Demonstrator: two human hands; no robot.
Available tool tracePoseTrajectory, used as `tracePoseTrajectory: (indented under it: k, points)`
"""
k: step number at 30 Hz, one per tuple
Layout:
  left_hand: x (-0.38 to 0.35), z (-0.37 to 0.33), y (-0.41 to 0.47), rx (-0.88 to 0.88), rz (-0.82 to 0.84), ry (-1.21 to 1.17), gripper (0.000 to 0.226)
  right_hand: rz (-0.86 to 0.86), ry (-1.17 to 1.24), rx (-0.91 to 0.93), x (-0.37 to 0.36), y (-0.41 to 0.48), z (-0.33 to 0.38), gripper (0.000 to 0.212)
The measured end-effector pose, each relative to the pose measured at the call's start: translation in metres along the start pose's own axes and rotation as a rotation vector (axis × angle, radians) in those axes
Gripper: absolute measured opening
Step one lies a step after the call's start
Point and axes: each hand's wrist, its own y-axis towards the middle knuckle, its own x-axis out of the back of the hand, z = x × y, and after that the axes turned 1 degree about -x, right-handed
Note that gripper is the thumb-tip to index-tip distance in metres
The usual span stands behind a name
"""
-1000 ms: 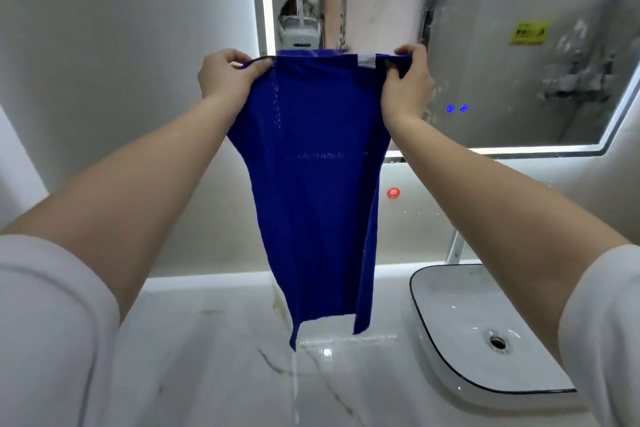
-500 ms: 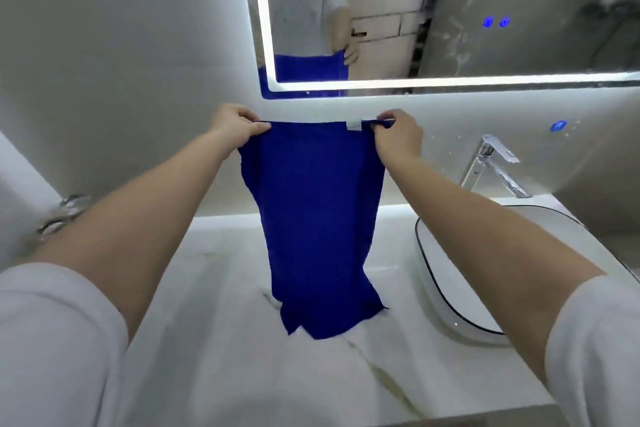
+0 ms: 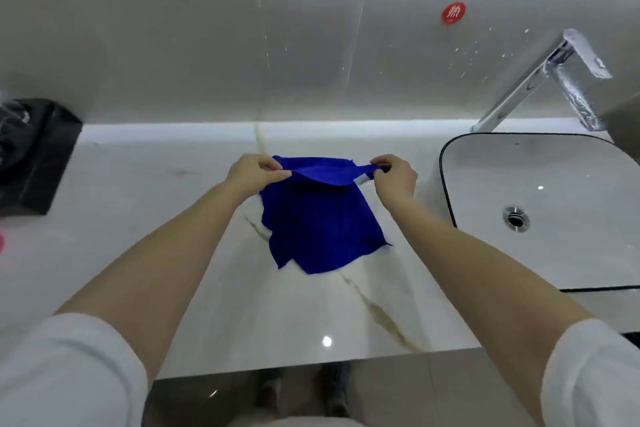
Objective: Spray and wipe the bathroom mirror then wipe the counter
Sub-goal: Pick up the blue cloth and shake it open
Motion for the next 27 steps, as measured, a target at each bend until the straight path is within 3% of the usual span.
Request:
tracePoseTrajectory:
  k: [8, 12, 16, 22, 27]
  points:
    - [-0.089, 0.102, -0.018, 0.195, 0.129, 0.013, 0.022, 0.273, -0.198, -0.169, -0.035, -0.031, -0.094, 0.028]
    - [-0.098, 0.118, -0.013, 0.303, 0.170, 0.054, 0.028, 0.254, -0.316, -0.171, -0.045, -0.030, -0.100, 0.026]
    - [-0.089, 0.113, -0.006, 0.327, 0.080, 0.110, 0.026, 0.164, -0.462, -0.111, -0.049, -0.021, -0.093, 0.037]
    - [-0.058, 0.092, 0.034, 0.227, -0.232, 0.172, 0.026, 0.094, -0.279, 0.001, -0.056, 0.015, -0.075, 0.035]
    - [-0.052, 0.071, 0.086, 0.119, -0.314, 0.100, 0.037, 0.050, -0.171, 0.015, -0.078, 0.055, -0.057, 0.037]
